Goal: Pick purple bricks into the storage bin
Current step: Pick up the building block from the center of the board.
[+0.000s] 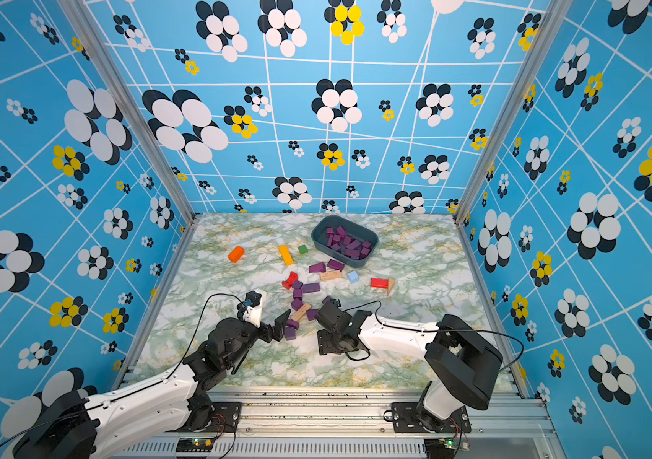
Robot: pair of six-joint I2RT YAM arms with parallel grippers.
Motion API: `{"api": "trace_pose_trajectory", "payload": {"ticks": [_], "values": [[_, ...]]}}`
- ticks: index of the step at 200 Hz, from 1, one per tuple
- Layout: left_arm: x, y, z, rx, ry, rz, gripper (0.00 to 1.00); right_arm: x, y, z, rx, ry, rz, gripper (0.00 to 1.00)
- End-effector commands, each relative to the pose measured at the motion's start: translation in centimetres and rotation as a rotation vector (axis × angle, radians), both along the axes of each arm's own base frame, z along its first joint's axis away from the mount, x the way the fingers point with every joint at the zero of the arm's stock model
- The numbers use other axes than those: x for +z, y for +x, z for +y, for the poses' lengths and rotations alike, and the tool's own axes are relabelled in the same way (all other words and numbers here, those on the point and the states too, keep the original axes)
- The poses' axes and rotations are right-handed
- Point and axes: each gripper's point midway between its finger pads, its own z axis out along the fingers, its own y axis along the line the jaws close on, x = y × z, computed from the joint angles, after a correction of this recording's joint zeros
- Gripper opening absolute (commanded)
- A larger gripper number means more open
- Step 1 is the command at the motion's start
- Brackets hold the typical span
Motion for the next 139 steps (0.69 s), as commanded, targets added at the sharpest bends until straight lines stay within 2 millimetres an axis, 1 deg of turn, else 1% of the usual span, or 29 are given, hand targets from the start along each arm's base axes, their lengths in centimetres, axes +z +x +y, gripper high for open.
{"api": "trace_pose_trajectory", "payload": {"ticks": [1,62,74,87,118,139], "values": [[0.2,0.1,-0.1,0.007,-0.01,-0.006,0.99,-0.2,-0.2,0.2,-0.011,-0.004,0.011,0.74],[0.0,0.2,-0.2,0.007,-0.007,0.001,0.99,-0.6,-0.6,-0.4,-0.024,-0.021,0.026,0.74],[0.0,0.2,-0.2,0.005,-0.006,0.001,0.99,-0.5,-0.7,-0.5,-0.033,-0.015,0.023,0.77],[0.0,0.2,-0.2,0.009,-0.004,0.003,0.99,-0.1,-0.6,-0.5,-0.045,0.0,0.013,0.78],[-0.1,0.3,-0.3,0.008,-0.001,0.007,0.99,0.5,-0.8,-1.4,-0.061,-0.018,0.005,0.78],[-0.2,0.3,-0.2,0.01,0.0,0.009,1.0,0.3,-1.3,-2.1,-0.071,-0.039,0.019,0.77]]}}
